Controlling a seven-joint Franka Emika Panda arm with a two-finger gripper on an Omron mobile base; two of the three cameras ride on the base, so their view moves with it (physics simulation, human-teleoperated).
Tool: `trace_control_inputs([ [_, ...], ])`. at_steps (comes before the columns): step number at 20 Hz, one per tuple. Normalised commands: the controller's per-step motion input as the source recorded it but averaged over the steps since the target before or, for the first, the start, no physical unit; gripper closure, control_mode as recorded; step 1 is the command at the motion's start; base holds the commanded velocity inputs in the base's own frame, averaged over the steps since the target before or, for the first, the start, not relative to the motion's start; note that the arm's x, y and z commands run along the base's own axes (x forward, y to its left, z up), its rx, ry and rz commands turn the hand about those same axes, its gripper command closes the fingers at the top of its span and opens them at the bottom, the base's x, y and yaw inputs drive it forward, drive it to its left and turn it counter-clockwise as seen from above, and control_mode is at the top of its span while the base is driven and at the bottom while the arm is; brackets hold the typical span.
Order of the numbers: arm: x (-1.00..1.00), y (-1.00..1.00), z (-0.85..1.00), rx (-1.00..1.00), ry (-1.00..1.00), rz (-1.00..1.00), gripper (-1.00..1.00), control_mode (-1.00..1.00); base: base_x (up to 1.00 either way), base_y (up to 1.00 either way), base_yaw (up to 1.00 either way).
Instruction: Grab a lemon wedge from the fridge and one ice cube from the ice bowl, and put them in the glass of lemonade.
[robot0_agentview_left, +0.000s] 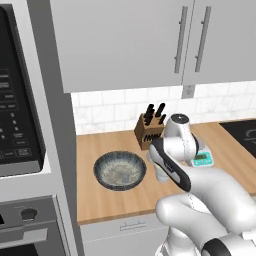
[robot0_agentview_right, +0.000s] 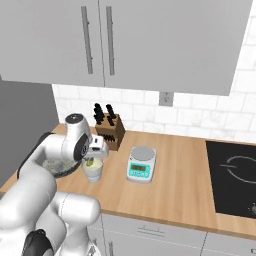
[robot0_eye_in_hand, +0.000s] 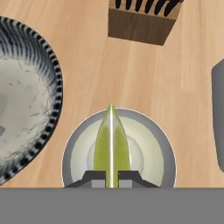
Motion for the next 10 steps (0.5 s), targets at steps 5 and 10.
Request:
trace_control_inputs([
  [5, 0.0, 0.0, -0.01, 0.0, -0.01, 0.0, -1.0, -1.0, 0.0, 0.0, 0.0],
  [10, 0.0, 0.0, 0.0, 0.0, 0.0, 0.0, -1.0, -1.0, 0.0, 0.0, 0.0],
])
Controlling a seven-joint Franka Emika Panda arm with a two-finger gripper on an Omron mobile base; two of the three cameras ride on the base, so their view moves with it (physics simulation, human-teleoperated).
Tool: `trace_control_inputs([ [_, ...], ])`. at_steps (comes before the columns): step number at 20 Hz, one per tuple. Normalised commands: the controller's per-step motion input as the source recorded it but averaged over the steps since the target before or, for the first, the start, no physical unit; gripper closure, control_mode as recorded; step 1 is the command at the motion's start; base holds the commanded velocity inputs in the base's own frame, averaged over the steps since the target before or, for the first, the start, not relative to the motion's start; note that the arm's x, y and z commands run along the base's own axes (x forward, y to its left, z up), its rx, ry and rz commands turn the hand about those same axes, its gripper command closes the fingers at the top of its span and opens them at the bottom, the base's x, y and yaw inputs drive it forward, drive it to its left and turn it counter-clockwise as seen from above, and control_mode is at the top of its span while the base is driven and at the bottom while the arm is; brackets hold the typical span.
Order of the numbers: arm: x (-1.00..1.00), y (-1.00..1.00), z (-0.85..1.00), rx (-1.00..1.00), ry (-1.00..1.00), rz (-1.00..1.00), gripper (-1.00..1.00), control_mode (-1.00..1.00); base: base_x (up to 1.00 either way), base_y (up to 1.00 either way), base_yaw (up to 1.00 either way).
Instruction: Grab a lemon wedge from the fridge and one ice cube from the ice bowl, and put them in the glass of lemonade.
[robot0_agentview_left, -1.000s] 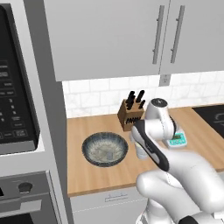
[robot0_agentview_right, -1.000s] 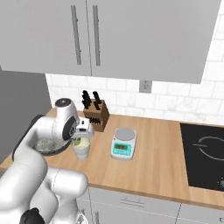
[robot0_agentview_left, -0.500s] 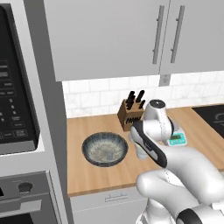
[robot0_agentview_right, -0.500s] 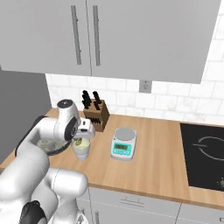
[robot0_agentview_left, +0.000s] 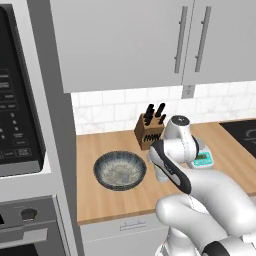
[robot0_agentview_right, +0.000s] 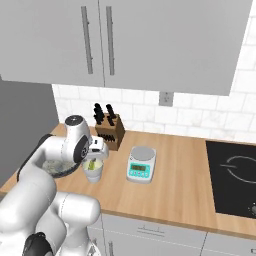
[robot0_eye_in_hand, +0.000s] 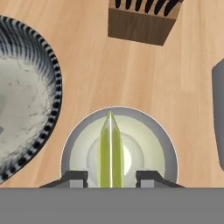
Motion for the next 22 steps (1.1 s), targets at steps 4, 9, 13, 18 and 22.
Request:
trace_control_inputs([
  [4, 0.0, 0.0, 0.0, 0.0, 0.0, 0.0, -1.0, -1.0, 0.0, 0.0, 0.0],
  [9, -0.1, 0.0, 0.04, 0.01, 0.0, 0.0, -1.0, -1.0, 0.0, 0.0, 0.0],
  [13, -0.22, 0.0, 0.26, 0.02, -0.02, 0.01, -1.0, -1.0, 0.0, 0.0, 0.0],
  [18, -0.22, 0.29, 0.34, 0.01, -0.04, 0.07, -1.0, -1.0, 0.0, 0.0, 0.0],
  [22, -0.02, 0.51, 0.2, 0.0, 0.06, 0.15, -1.0, -1.0, 0.0, 0.0, 0.0],
])
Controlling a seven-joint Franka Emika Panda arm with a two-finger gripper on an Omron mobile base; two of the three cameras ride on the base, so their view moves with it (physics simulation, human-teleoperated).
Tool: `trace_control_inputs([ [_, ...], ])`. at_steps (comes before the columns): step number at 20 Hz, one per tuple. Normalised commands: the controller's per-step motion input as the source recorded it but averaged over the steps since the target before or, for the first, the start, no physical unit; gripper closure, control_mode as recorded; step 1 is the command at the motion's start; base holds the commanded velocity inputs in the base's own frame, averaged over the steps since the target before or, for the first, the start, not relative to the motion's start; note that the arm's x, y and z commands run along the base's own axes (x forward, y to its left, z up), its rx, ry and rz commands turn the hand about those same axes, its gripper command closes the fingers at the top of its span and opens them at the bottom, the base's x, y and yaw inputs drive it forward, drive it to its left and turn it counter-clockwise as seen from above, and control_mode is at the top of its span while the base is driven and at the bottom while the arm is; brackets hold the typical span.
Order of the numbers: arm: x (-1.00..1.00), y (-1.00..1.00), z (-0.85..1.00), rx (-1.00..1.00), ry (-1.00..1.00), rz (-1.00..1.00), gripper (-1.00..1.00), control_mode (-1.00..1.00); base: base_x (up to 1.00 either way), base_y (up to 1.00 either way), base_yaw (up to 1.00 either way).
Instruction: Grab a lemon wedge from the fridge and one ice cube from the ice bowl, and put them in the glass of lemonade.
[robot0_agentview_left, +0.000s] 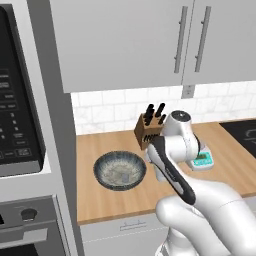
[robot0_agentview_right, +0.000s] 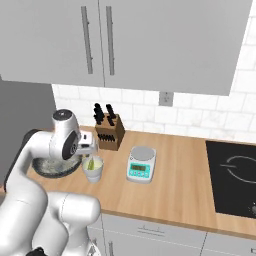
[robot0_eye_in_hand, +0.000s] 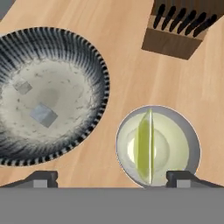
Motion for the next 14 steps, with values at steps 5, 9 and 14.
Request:
trace_control_inputs([
  [5, -0.36, 0.79, -0.01, -0.04, 0.2, 0.26, -1.0, -1.0, 0.0, 0.0, 0.0],
  [9, -0.04, 0.92, 0.03, -0.29, 0.25, 0.18, -1.0, -1.0, 0.0, 0.0, 0.0],
  [14, 0.12, 0.38, -0.24, -0.09, 0.14, 0.06, -1.0, -1.0, 0.0, 0.0, 0.0],
])
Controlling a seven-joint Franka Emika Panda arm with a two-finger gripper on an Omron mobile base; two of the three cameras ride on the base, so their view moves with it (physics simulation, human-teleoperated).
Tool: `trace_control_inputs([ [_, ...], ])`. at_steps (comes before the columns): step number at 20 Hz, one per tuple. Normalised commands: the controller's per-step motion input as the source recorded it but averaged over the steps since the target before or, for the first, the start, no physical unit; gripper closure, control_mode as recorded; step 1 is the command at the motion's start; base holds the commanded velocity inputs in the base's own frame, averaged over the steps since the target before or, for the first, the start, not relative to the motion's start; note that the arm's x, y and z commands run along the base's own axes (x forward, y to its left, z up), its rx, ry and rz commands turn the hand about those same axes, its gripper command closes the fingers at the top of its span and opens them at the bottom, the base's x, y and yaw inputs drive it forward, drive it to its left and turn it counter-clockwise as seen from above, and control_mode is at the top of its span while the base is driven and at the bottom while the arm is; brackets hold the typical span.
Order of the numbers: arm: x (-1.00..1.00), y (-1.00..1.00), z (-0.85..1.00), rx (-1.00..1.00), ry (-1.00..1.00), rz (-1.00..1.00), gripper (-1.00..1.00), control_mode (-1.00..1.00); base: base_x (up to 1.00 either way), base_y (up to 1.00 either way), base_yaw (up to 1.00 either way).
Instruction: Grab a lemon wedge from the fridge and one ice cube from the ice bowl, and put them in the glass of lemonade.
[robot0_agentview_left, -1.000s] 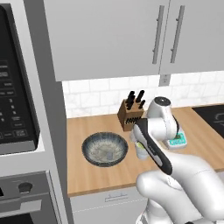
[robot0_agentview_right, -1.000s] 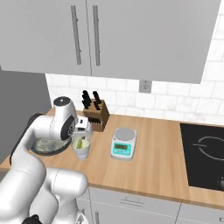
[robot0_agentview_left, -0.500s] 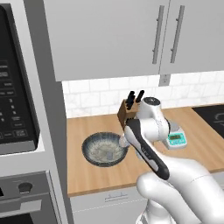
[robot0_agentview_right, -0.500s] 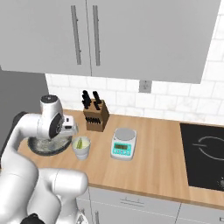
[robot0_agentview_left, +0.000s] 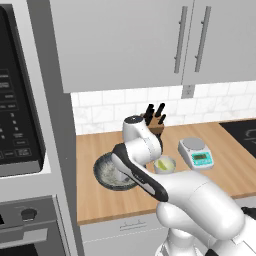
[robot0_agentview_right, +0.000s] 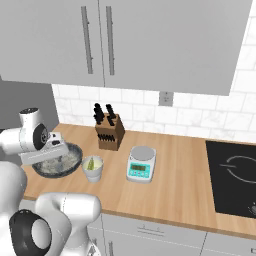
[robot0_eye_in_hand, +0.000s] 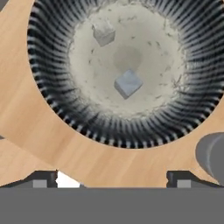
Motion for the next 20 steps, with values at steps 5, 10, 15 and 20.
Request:
trace_control_inputs([
  [5, 0.54, 0.05, -0.23, 0.0, 0.05, 0.0, -1.0, -1.0, 0.0, 0.0, 0.0],
  [10, 0.23, 0.0, -0.37, 0.05, 0.0, 0.01, -1.0, -1.0, 0.0, 0.0, 0.0],
  [15, 0.06, -0.08, -0.16, 0.04, 0.05, 0.06, -1.0, -1.0, 0.0, 0.0, 0.0],
  [20, -0.03, 0.02, -0.07, 0.0, -0.03, 0.02, -1.0, -1.0, 0.0, 0.0, 0.0],
])
